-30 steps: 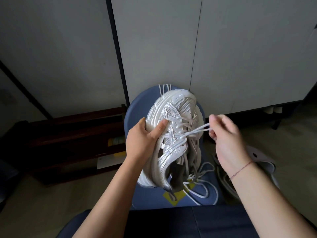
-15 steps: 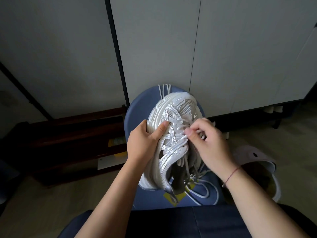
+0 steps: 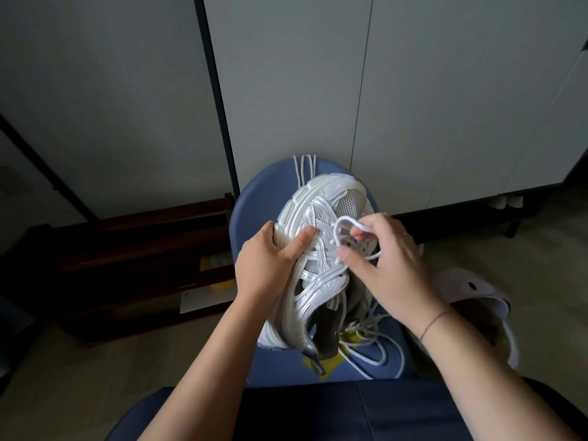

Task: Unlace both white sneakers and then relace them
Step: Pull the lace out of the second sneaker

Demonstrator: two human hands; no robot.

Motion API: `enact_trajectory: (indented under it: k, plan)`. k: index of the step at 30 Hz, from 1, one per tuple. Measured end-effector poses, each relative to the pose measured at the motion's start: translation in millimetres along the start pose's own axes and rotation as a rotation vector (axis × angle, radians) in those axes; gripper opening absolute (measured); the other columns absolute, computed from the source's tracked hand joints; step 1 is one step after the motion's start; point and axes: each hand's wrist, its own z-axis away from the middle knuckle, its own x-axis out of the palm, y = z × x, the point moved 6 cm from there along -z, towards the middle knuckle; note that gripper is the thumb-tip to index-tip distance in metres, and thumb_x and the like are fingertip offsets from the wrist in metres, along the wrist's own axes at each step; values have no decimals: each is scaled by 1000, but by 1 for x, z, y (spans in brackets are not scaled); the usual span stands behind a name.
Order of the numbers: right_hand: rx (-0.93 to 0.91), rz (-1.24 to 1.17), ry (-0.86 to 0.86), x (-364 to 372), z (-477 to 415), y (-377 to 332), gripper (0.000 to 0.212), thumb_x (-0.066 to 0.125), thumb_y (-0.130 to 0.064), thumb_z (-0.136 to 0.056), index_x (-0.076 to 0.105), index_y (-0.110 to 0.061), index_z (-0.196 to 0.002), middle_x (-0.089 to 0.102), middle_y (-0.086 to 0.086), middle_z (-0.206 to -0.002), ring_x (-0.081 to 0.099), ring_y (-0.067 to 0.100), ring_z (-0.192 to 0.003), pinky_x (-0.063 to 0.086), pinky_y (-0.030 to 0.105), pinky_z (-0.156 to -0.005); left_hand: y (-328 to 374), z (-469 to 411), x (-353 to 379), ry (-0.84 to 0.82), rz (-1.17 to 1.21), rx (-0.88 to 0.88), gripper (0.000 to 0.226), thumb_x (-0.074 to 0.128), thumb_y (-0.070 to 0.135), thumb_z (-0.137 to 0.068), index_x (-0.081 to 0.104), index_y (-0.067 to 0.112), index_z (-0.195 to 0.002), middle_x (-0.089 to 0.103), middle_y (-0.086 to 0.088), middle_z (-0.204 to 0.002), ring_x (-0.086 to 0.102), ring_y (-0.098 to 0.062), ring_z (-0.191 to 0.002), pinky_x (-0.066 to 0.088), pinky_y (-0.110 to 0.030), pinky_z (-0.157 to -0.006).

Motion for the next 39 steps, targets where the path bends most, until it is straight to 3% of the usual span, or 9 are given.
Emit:
enact_trajectory:
  k: [3,9,15,21,24,30,33,36,39]
  plan:
    - [38,-107,10,2,3,-5,42,71,-35,-77,45,-25,-110,51,-10,-90,47,-7,-85,35,0,-71,0,0,-2,6,-14,5,58,61,68,-78,46,13,-68,53,6,-58,48,-11,-54,33,-29,-50]
    - [332,-332,420,-36,-5,41,19,63,-28,-86,52,-17,-96,56,2,-84,50,-2,-68,39,8,-67,-4,-3,-6,26,-10,0,58,61,69,-77,44,14,-67,53,6,-59,50,-14,-56,35,-31,-51]
    - [-78,-65,-23,0,-5,7,29,56,-48,-81,65,-21,-79,54,-8,-88,52,9,-89,39,26,-81,3,1,-1,6,9,5,54,62,67,-78,39,20,-63,48,8,-56,45,-9,-52,30,-30,-51]
    - [-120,29,-64,17,-4,4,29,51,-47,-83,49,-22,-69,48,-12,-73,47,10,-73,36,29,-69,2,1,1,-7,19,7,54,62,67,-77,41,19,-65,50,9,-57,46,-9,-53,31,-29,-51]
    - [66,-146,89,-2,-8,16,23,56,-34,-90,49,-22,-71,49,-9,-66,48,-2,-64,36,13,-61,-1,-1,-2,-6,77,-9,51,63,63,-79,43,19,-65,52,10,-59,47,-7,-54,33,-28,-52]
    - [443,-287,433,-47,-10,70,18,52,-23,-96,52,-12,-81,48,-6,-67,42,6,-60,34,29,-62,-5,-5,-10,42,108,-34,53,64,62,-80,40,18,-63,49,8,-57,45,-9,-53,33,-29,-53]
    - [319,-219,258,-31,-11,57,14,61,-15,-88,52,-22,-80,54,-5,-76,51,8,-69,39,28,-70,-4,-4,-10,44,103,-40,51,65,61,-80,40,21,-62,48,10,-55,45,-7,-52,31,-28,-52]
    - [81,-205,3,-3,-7,20,11,59,-37,-82,57,-27,-81,58,-8,-85,56,9,-82,43,21,-76,-1,-2,-10,45,95,-30,49,64,61,-80,40,22,-62,49,10,-56,45,-6,-52,31,-28,-52]
    - [-59,-59,-102,17,0,1,33,51,-54,-81,57,-21,-81,51,-13,-86,50,3,-86,41,17,-76,0,-2,-8,35,83,-18,50,63,63,-79,44,20,-64,52,9,-59,48,-8,-54,34,-29,-53]
